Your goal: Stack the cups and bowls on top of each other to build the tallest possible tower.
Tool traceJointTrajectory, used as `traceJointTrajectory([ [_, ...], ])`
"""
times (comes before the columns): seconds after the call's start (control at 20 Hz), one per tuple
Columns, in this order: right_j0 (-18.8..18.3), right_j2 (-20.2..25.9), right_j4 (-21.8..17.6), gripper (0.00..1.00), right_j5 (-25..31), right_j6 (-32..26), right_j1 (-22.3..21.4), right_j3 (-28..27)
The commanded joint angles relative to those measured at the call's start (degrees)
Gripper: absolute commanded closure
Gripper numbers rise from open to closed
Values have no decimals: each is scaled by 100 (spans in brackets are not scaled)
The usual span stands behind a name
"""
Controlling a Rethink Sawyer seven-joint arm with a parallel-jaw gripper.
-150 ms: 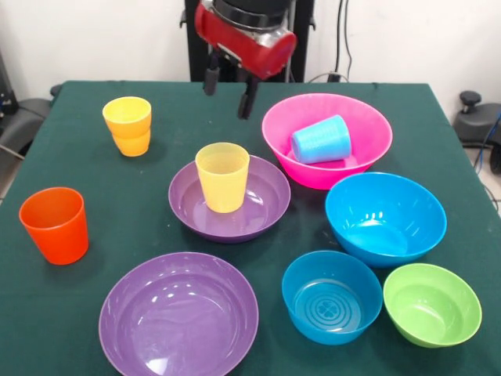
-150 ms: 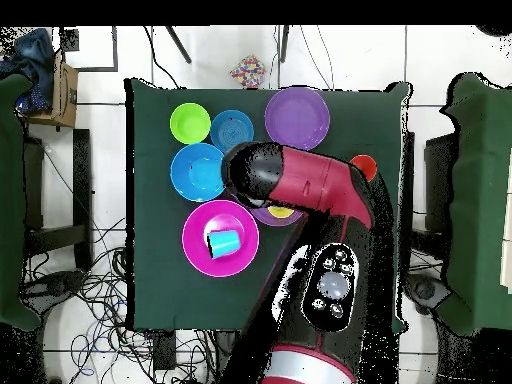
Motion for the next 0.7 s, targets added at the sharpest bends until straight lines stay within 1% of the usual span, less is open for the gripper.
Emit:
traceJointTrajectory([
  [0.05, -375, 484, -350, 0, 76, -518, -134, 790],
  [0.25, -608, 632, -490, 0, -197, -729, -84, 912],
  [0.7, -878, 841, -905, 0, -515, -881, 86, 883],
])
